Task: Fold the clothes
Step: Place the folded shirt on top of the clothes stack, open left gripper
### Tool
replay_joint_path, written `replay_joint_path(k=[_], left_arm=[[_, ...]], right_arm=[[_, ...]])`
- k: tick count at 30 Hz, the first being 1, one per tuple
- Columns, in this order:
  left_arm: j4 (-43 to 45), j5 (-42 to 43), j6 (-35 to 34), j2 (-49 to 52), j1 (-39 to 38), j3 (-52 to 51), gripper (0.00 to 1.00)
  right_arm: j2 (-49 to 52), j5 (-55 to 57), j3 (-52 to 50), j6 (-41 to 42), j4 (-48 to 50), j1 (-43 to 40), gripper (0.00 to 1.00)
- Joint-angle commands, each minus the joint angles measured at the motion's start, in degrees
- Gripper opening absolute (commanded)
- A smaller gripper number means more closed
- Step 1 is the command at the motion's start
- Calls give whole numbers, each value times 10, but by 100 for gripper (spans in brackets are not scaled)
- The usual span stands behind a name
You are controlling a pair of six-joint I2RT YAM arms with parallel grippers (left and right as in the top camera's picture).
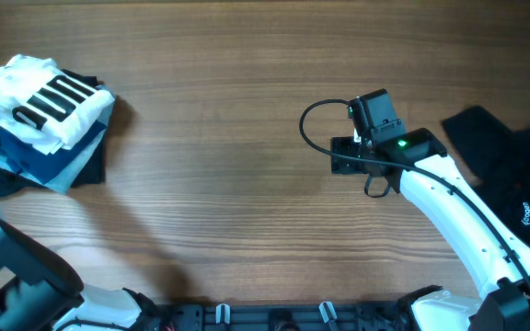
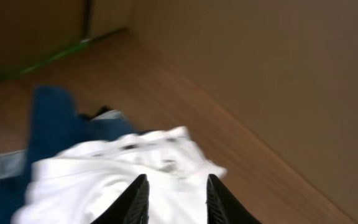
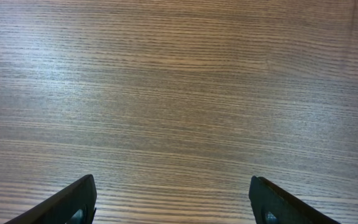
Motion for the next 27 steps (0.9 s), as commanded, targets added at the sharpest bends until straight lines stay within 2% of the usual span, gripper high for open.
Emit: replay_joint_path(k=[1, 5, 8, 9, 12, 15, 16, 17, 18, 20, 22, 24, 27], left_arm=[[-3, 34, 2, 0, -18, 2, 28], [-22, -38, 2, 88, -14, 2, 47], [-31, -53, 2, 148, 7, 2, 50], [-33, -53, 2, 165, 14, 2, 56], [-21, -7, 3, 170, 24, 2, 65], [49, 129, 2, 124, 22, 2, 68], [55, 140, 3, 103, 18, 2, 72], [57, 140, 8, 68, 7, 2, 84], [56, 140, 21, 40, -9, 2, 91], [47, 138, 22, 6, -45, 2, 100], [11, 121, 28, -19, -106, 2, 100], [-52, 69, 53, -22, -210, 2, 100], [-144, -20, 54, -20, -353, 2, 100]], right_arm=[[-10, 3, 11, 7, 2, 0, 79], [-10, 1, 11, 7, -1, 0, 80], [-10, -7, 11, 7, -1, 0, 80], [-10, -9, 11, 7, 0, 0, 80], [-10, -10, 11, 6, 0, 0, 81], [-10, -13, 11, 6, 3, 0, 93], [-10, -20, 11, 6, 8, 0, 100], [-10, -28, 11, 3, 17, 0, 100], [-10, -32, 11, 3, 28, 0, 100], [-10, -47, 11, 2, 57, 0, 100], [-10, -64, 11, 3, 89, 0, 100], [-10, -72, 11, 5, 128, 0, 100], [-10, -70, 11, 26, 179, -2, 100]])
